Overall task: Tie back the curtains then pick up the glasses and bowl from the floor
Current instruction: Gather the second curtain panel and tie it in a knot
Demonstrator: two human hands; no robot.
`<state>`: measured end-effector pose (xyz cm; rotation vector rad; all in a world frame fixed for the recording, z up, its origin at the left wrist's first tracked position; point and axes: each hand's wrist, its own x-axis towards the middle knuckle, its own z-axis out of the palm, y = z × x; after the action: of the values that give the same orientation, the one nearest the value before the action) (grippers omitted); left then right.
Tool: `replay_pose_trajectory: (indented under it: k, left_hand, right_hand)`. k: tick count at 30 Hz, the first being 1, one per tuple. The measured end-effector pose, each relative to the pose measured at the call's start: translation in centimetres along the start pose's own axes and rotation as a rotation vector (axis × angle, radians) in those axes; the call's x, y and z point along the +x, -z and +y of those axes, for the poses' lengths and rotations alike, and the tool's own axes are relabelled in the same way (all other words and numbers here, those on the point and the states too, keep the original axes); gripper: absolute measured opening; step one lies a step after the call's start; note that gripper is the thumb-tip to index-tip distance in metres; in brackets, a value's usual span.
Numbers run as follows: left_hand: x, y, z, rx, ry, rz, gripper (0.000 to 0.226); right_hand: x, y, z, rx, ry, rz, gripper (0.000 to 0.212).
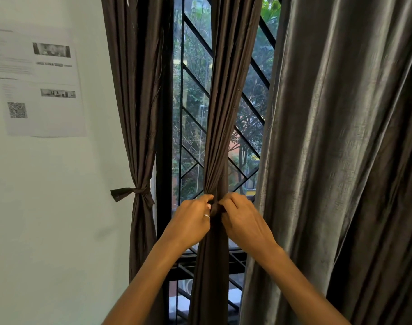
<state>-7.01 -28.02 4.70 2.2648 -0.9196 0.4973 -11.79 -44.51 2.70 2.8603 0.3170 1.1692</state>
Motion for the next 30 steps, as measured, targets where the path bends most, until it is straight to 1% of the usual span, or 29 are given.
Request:
replay_pose_trajectory:
  k: [2,5,10,13,18,20,23,24,27,30]
  left_hand:
    - [0.1,0.0,0.0,0.001,0.009,0.007,0.042]
    - [0.2,-0.2,0.0,-0.005,0.018,0.006,0.042]
    - [0.3,-0.5,0.3,-0.004,0.022,-0.005,0.041]
    - [0.4,-0.5,0.2,-0.006,0.026,-0.002,0.041]
    - [0.3,-0.6,0.2,-0.016,0.024,0.006,0.041]
    - [0.3,-0.5,0.0,-0.019,0.032,0.015,0.041]
    - [0.3,-0.4,-0.2,-0.021,0.049,0.031,0.042]
    - [0.3,-0.3,-0.2,-0.015,0.049,0.035,0.044]
    - [0.1,-0.4,-0.2,0.014,0.053,0.05,0.048]
    - [0.0,-0.7,-0.2,0.032,0.047,0.065,0.05]
  right_hand:
    - [-0.1,-0.1,0.2,-0.008,0.022,0.026,0.02]
    - [-0.5,0.1,-0.1,-0.032,-0.007,0.072,0.02]
    - [-1.4,0.1,-0.9,-0.024,-0.063,0.104,0.045]
    - [-1.6,0.1,-1.1,0.008,-0.106,0.098,0.052]
    - [-1.9,-0.2,-1.7,0.135,-0.171,0.095,0.063]
    - [-1.9,0.1,-1.8,0.198,-0.201,0.108,0.059]
    - [-1.9,0.7,-2.2,0.39,-0.285,0.134,0.039]
    - [-1.9,0.8,-2.3,0.405,-0.312,0.13,0.036]
    - [-1.5,1.0,-2.2,0.425,-0.443,0.049,0.03]
    - [-0.7,1.9,-1.8,0.505,-0.566,-0.075,0.012]
